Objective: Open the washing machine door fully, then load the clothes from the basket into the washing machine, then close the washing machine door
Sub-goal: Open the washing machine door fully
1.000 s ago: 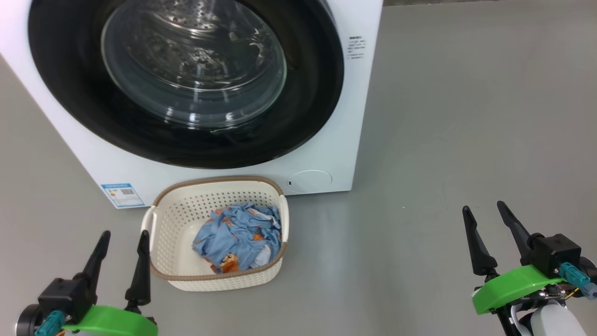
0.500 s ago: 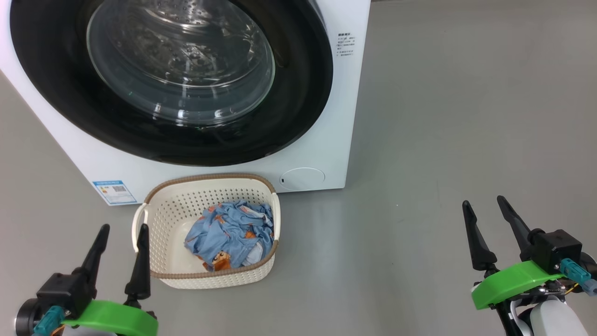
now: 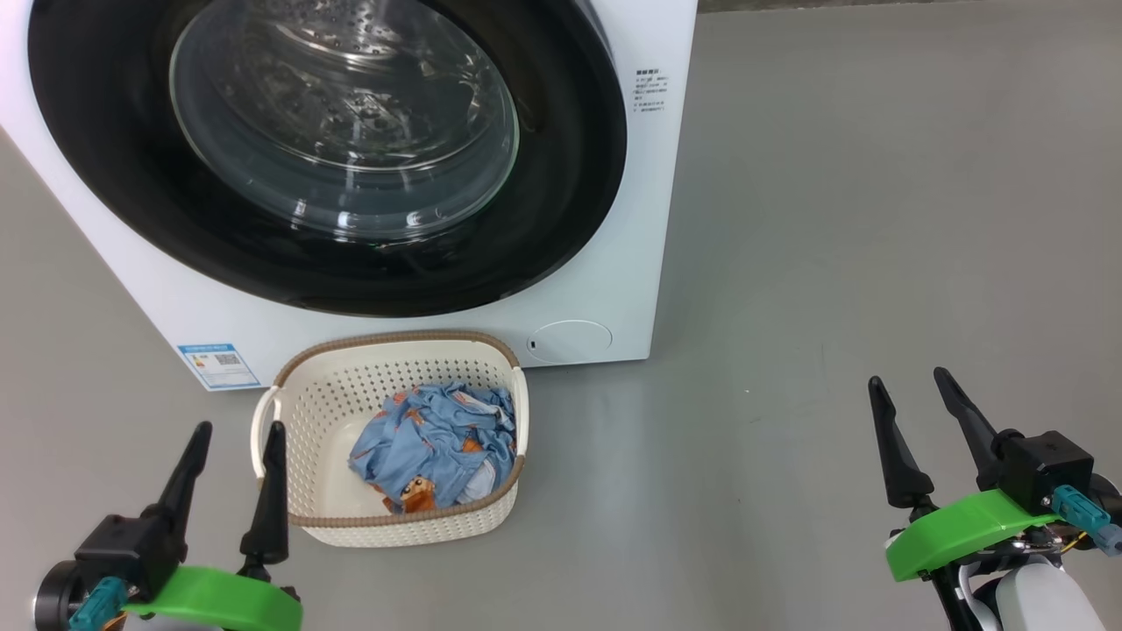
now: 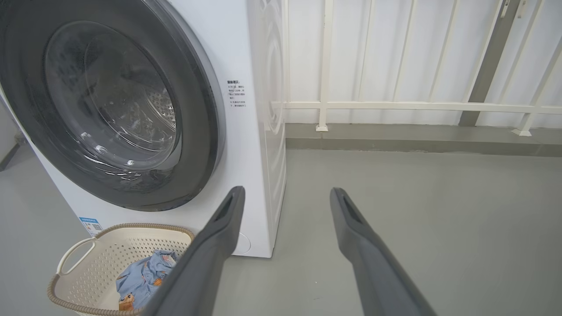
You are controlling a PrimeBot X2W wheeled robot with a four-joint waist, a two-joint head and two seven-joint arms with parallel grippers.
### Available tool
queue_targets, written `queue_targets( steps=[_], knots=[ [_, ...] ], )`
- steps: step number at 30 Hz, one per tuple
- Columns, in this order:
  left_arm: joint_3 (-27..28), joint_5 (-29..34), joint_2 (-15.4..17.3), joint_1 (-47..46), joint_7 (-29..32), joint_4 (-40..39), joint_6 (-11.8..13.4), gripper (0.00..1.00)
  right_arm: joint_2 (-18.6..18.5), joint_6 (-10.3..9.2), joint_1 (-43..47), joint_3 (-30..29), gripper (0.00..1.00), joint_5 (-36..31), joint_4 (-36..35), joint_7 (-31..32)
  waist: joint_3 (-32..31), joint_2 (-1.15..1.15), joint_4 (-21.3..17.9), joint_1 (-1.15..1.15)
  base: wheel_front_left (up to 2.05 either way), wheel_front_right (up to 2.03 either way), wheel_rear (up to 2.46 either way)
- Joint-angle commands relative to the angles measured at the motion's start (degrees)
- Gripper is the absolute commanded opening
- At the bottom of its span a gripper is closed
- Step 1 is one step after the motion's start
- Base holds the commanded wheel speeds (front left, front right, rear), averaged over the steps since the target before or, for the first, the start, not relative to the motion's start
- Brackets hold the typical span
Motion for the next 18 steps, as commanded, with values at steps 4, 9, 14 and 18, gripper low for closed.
queue_targets(
  steps=[4,9,14,18],
  knots=[
    [2.15,0.71,0.75,-0.54,-0.37,-1.81,-0.09,1.00,-0.45,0.10,-1.72,1.18,1.00,-0.31,-1.40,-0.69,-0.09,0.00,0.17,0.00,0.00,0.00,0.00],
    [2.26,1.11,0.67,-0.32,-0.37,-1.93,-0.09,1.00,0.21,0.10,-2.42,0.85,1.00,0.95,-1.05,-0.69,-0.08,0.00,0.25,0.00,0.00,0.00,0.00],
    [2.31,0.96,0.66,-0.26,-0.37,-2.16,-0.09,1.00,0.38,0.10,-4.54,0.75,1.00,2.91,-0.71,-0.69,0.39,0.00,0.33,0.00,0.00,0.00,0.00],
    [2.08,0.89,0.70,-0.13,-0.37,-2.24,-0.09,1.00,0.30,0.10,-7.24,0.92,1.00,5.03,-0.85,-0.69,1.03,0.00,0.51,0.00,0.00,0.00,0.00]
  ],
)
